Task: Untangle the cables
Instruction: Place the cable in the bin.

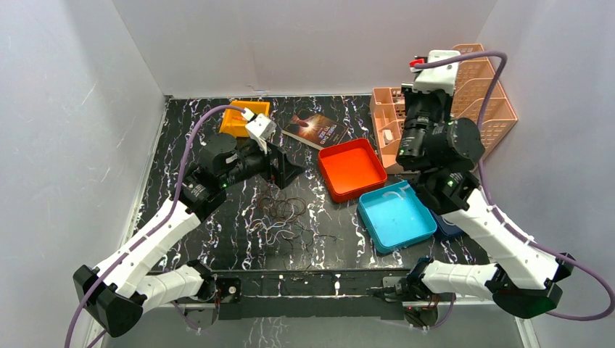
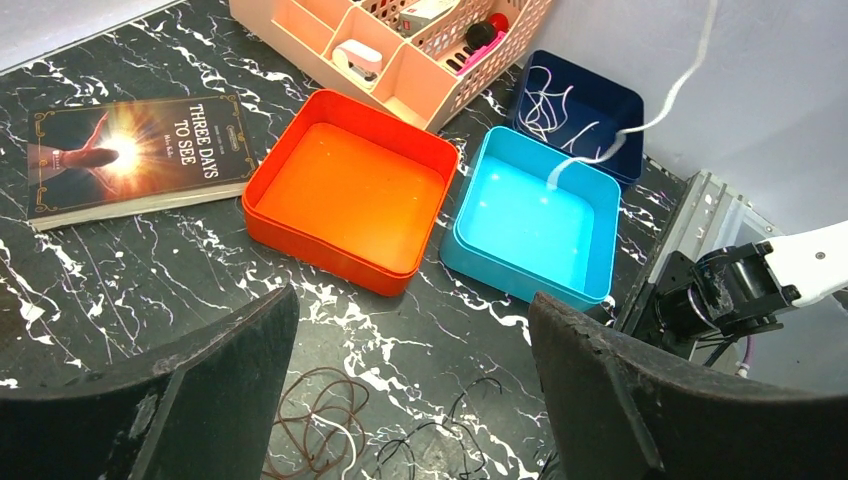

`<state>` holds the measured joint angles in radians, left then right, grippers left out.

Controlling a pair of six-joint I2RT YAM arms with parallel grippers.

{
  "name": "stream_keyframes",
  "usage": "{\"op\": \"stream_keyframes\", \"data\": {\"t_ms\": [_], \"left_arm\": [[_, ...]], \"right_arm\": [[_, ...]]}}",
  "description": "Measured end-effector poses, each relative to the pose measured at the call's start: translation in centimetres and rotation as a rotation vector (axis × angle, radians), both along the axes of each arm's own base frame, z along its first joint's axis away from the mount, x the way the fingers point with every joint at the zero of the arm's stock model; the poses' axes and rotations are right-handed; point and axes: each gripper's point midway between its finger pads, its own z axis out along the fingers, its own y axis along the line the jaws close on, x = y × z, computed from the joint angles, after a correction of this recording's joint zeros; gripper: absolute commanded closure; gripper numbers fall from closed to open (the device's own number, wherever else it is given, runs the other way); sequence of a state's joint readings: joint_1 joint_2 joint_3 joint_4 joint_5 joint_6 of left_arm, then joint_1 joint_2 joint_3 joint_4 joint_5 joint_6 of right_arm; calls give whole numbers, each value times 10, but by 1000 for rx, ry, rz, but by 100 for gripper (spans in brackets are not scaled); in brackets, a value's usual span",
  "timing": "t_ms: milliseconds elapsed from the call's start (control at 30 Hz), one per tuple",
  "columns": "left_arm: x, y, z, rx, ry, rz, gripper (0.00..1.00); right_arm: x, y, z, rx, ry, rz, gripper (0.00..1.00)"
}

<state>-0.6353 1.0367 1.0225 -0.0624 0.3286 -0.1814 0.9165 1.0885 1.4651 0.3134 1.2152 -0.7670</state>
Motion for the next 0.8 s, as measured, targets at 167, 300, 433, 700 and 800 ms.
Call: {"op": "stream_keyframes", "data": {"t_ms": [167, 300, 433, 700, 800], "left_arm": [[0, 1, -1, 3, 6, 4, 16], [0, 1, -1, 3, 6, 5, 16], [0, 1, 0, 4, 7, 6, 15], [0, 2, -3, 14, 12, 8, 15], [0, 2, -3, 15, 11, 10, 15]], "right_arm": [[15, 7, 0, -34, 11, 5, 100], [36, -9, 2, -27, 27, -26, 100], [58, -28, -9, -14, 69, -50, 100], [77, -52, -25, 20, 124, -76, 100], [76, -66, -23, 31, 121, -112, 100]]}}
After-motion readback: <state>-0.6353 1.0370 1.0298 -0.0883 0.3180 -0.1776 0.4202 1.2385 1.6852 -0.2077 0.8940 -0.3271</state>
